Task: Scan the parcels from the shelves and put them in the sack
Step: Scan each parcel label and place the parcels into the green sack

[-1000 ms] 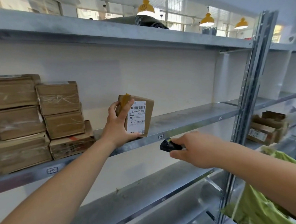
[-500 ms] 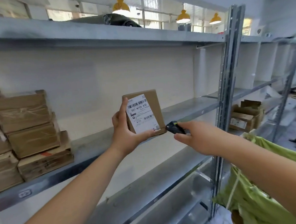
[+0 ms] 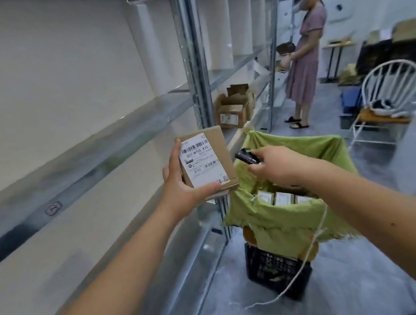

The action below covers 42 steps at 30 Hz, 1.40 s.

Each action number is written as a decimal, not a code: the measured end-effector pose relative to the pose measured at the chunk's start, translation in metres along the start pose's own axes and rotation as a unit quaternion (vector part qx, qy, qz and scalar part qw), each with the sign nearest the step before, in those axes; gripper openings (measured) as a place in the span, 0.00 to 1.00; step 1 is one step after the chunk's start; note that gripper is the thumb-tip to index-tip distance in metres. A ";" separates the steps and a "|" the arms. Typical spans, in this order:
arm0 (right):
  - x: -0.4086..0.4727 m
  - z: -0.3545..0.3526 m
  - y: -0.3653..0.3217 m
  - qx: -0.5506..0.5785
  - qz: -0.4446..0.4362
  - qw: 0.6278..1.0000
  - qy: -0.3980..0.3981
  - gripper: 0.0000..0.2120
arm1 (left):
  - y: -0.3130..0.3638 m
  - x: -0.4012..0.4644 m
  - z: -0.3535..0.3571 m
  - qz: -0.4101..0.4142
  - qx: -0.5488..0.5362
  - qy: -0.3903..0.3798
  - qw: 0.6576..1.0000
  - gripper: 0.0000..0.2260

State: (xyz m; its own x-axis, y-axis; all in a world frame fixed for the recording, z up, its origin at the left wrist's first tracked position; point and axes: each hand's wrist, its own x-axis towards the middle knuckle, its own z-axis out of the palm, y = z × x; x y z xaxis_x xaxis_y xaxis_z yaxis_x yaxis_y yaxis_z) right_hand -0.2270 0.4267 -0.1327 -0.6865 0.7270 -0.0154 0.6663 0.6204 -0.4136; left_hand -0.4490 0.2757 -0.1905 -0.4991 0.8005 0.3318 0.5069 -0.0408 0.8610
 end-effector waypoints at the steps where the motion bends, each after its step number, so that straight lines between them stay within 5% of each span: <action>1: 0.006 0.000 0.023 0.002 0.019 1.000 0.000 0.16 | -0.006 0.011 0.022 -0.007 -0.003 -0.015 1.000 0.61; 11: 0.054 0.023 0.211 0.054 0.159 0.985 -0.038 0.15 | -0.068 0.106 0.208 -0.082 -0.009 -0.157 0.984 0.61; 21: 0.095 0.065 0.281 0.175 0.250 0.947 -0.094 0.13 | -0.131 0.168 0.313 -0.183 0.006 -0.240 0.953 0.60; 33: 0.166 0.105 0.329 0.181 0.416 0.885 -0.107 0.16 | -0.256 0.257 0.435 -0.247 0.008 -0.453 0.856 0.50; 38: 0.185 0.125 0.342 0.195 0.473 0.850 -0.126 0.18 | -0.299 0.273 0.469 -0.247 0.028 -0.558 0.792 0.57; 42: 0.192 0.135 0.351 0.216 0.506 0.827 -0.117 0.20 | -0.320 0.278 0.486 -0.262 0.025 -0.566 0.781 0.59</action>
State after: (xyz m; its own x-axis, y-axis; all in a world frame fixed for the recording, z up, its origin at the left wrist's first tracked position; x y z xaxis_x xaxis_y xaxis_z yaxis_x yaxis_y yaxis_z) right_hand -0.1640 0.7447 -0.4039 0.0864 0.7011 -0.7078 0.8026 -0.4699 -0.3675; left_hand -0.4080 0.8016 -0.5610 0.2798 0.7165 -0.6390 0.4818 0.4710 0.7390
